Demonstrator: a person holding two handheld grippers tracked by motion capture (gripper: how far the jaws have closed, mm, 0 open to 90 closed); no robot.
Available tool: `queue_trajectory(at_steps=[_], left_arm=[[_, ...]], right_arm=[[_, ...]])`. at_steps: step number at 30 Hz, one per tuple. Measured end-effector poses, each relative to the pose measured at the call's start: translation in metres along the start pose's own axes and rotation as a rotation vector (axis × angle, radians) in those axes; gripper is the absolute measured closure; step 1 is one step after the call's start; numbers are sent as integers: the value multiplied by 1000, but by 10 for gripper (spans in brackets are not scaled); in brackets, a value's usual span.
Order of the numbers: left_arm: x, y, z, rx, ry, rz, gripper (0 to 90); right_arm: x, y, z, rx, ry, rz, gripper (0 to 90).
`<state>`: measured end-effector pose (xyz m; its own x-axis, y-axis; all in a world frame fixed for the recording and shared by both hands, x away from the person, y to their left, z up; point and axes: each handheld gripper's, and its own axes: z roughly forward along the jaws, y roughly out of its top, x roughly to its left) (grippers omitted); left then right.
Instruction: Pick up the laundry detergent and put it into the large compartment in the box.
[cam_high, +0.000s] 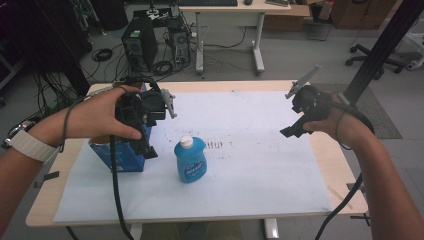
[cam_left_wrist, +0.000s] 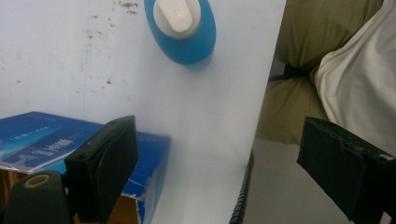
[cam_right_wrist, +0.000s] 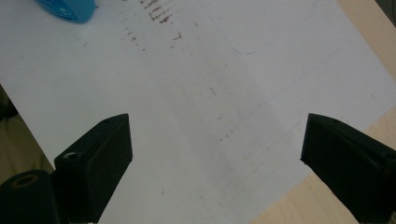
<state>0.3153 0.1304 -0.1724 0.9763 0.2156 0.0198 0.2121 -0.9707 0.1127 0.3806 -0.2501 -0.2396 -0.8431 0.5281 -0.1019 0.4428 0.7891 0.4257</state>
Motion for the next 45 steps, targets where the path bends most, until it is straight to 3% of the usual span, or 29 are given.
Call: queue_trajectory(at_steps=[17, 28, 38, 45], left_arm=[[1, 6, -4, -15, 27, -22, 95], [0, 10, -6, -36, 40, -90, 73], [0, 10, -9, -23, 56, -118, 73], [1, 13, -12, -41, 61, -179, 77]], right_arm=[[-1, -6, 3, -3, 4, 4, 91], [-1, -7, 3, -11, 5, -7, 91], [-1, -6, 3, -11, 3, -8, 91], [-1, -6, 3, -10, 1, -9, 91]])
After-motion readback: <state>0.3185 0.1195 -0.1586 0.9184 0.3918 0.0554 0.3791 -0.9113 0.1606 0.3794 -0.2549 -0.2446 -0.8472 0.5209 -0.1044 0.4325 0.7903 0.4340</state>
